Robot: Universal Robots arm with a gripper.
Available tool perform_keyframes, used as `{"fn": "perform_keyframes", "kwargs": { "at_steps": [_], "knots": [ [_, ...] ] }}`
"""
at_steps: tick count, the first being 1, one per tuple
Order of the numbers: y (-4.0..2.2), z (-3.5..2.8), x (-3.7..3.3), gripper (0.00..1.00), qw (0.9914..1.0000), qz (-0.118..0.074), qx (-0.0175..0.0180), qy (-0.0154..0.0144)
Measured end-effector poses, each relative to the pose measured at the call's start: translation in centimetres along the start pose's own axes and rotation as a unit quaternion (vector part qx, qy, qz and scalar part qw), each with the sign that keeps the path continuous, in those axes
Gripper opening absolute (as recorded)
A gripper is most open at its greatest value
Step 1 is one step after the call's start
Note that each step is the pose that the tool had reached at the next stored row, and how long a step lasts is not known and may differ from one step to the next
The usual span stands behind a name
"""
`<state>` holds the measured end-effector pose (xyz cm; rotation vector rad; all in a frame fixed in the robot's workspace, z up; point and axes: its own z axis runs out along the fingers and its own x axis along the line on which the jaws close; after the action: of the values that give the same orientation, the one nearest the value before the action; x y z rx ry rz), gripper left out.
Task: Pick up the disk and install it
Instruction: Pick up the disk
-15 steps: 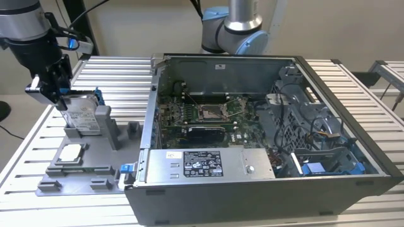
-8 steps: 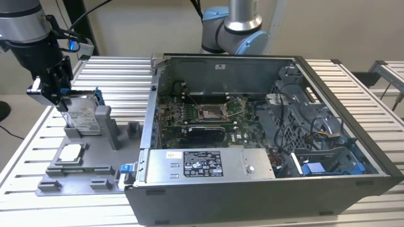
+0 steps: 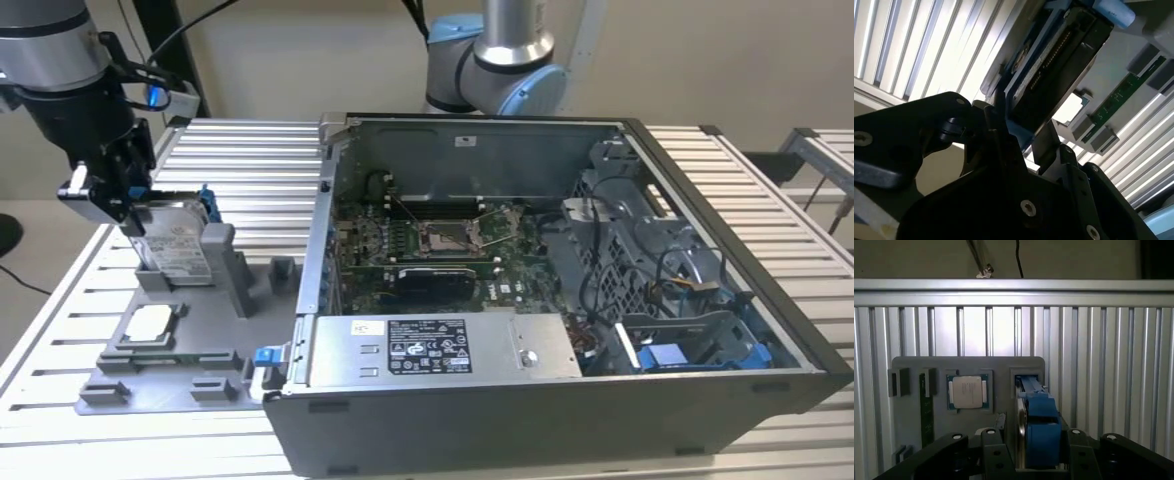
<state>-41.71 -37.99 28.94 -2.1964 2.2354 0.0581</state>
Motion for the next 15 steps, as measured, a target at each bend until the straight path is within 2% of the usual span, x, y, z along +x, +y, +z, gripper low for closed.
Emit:
{"fn": "perform_keyframes", "kwargs": {
  "at_steps": [11, 12, 15],
  "knots": [
    [-0.01, 0.07, 0.00, 1.00, 0.99998, -0.006, 0.0016, 0.0001],
    [-0.01, 0.07, 0.00, 0.00, 0.99998, -0.006, 0.0015, 0.0001],
    [-0.01, 0.07, 0.00, 0.00, 0.99998, -0.006, 0.0015, 0.0002]
  ]
}}
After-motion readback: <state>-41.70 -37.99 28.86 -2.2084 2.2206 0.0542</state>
